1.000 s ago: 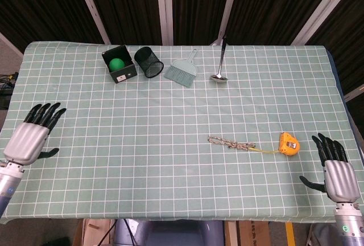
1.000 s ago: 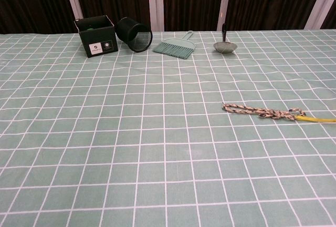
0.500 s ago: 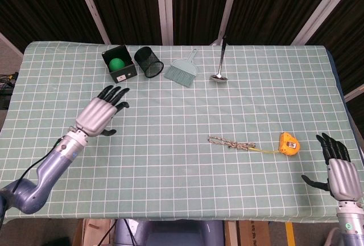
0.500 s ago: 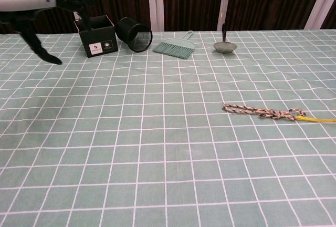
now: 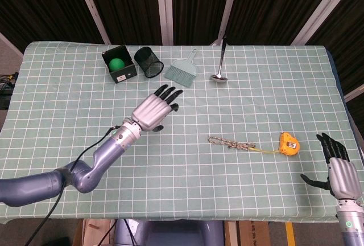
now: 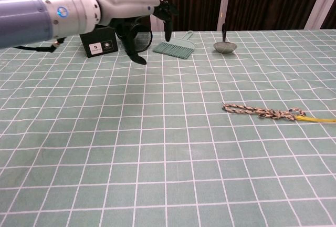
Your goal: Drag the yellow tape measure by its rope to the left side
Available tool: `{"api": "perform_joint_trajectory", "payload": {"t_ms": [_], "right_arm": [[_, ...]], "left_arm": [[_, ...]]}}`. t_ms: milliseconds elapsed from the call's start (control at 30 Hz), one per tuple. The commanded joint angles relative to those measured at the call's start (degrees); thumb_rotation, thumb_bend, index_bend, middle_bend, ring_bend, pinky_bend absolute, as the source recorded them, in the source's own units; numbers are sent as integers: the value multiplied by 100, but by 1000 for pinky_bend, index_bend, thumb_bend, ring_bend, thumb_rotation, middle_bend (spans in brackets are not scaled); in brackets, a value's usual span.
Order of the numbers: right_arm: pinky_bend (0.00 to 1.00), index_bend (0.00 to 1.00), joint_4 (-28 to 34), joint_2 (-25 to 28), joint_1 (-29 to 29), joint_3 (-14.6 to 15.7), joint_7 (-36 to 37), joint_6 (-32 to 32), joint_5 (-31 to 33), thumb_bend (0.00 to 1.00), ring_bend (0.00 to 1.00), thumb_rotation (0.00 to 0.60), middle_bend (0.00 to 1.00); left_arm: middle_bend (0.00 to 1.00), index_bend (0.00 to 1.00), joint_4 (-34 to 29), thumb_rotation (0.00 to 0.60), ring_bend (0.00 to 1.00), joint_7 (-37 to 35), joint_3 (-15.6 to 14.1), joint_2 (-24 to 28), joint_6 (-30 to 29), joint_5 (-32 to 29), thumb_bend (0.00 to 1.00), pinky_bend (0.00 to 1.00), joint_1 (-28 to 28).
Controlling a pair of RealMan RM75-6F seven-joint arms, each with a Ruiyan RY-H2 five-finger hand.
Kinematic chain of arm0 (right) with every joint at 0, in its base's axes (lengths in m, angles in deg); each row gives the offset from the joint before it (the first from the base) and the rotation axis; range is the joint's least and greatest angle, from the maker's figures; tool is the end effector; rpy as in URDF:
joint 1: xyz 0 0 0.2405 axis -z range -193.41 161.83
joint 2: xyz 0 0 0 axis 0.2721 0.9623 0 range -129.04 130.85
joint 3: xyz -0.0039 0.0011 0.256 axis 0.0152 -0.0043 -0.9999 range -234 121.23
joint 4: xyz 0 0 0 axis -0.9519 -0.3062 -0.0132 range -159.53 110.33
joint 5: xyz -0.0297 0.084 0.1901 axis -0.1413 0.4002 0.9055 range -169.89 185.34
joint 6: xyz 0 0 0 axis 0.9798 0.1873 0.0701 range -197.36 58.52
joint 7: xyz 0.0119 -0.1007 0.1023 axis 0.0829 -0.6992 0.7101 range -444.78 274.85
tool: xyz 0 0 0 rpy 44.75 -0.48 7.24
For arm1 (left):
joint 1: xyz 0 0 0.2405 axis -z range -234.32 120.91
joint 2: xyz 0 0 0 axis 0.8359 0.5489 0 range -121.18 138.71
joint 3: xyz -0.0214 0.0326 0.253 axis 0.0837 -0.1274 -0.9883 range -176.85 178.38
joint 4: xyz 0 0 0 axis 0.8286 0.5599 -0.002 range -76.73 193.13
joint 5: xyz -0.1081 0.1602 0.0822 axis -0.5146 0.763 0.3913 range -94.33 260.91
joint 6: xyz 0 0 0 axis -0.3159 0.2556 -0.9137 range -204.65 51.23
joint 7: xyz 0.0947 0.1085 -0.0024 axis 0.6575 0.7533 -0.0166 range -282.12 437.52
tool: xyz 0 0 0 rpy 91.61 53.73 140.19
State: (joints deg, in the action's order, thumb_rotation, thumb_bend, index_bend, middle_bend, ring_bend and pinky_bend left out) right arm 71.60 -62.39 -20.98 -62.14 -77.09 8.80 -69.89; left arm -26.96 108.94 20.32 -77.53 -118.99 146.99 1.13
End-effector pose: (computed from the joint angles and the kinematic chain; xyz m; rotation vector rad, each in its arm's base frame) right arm -0.3181 -0.1908 0.1554 1.2266 -1.1598 0.9527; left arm -0.0244 0.3886 -0.0027 -2.1208 -0.5267 -0.9751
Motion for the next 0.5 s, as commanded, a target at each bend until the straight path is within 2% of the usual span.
{"api": "perform_joint_trajectory", "payload": {"t_ms": [33,333,500], "right_arm": [[0,0,17,16,-8,-11,43,-32,24,122,0,600,0],[0,0,50,57,-24,-34,176,-135,121,122,0,600,0],[0,0,70,75,-35,-51,225,-194,188,122,0,600,0]], "left_arm": [[11,345,392,600,0,196,-3,-393,221,-299,271,0,377],[5,326,1241,600,0,362,-53,-1223,515,-928,283,0,1087],[11,334,1552,600,0,356,-87,-1541,642,-1048,284,0,1390]]}}
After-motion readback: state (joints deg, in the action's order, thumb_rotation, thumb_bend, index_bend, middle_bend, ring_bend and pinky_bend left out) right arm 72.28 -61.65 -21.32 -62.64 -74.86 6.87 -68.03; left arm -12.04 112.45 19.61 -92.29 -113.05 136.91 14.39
